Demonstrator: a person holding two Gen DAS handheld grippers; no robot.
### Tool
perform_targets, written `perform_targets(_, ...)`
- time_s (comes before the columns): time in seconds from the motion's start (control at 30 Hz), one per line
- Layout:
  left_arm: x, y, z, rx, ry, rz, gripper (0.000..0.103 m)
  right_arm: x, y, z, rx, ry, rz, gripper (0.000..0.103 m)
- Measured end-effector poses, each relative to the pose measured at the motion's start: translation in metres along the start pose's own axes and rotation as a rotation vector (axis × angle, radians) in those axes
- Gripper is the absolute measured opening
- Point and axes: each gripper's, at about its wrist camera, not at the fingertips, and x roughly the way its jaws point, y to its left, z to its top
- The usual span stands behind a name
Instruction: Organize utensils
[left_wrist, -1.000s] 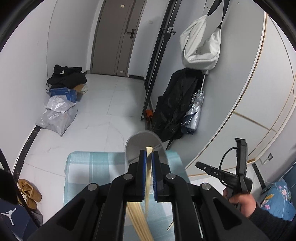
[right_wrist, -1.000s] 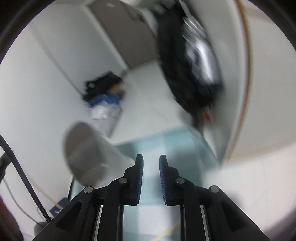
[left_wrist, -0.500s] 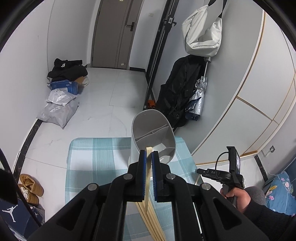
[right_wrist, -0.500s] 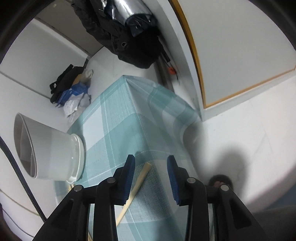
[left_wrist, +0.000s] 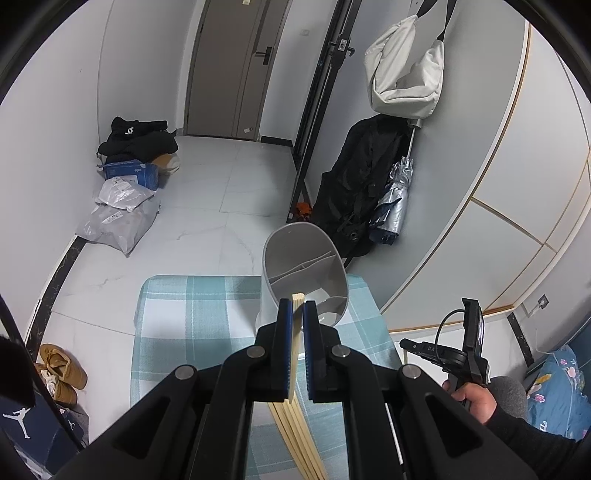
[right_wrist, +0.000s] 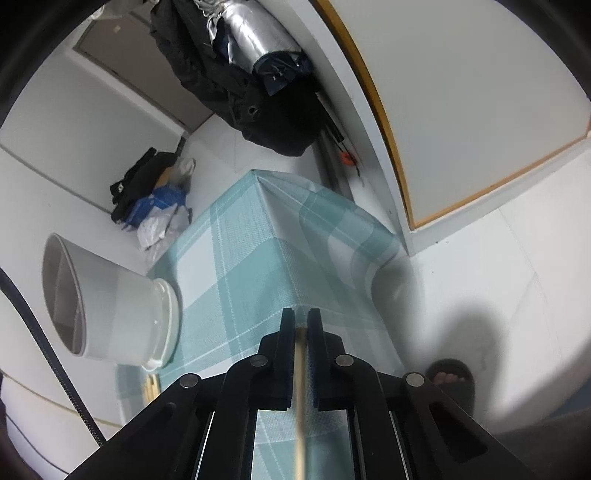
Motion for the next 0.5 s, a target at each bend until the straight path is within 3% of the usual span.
perform_targets(0.27, -0.002, -0.008, 0.008, 0.015, 0.004, -0.014, 0.002, -0.035, 0.044, -0.004, -0.132, -0.094, 0.152, 0.006)
perform_targets(0.5, -0.004, -0.012, 0.022, 0.022, 0.012, -0.040, 0.002, -0.079, 0.110, -0.017, -0.359, -0.216, 0.293, 0.006)
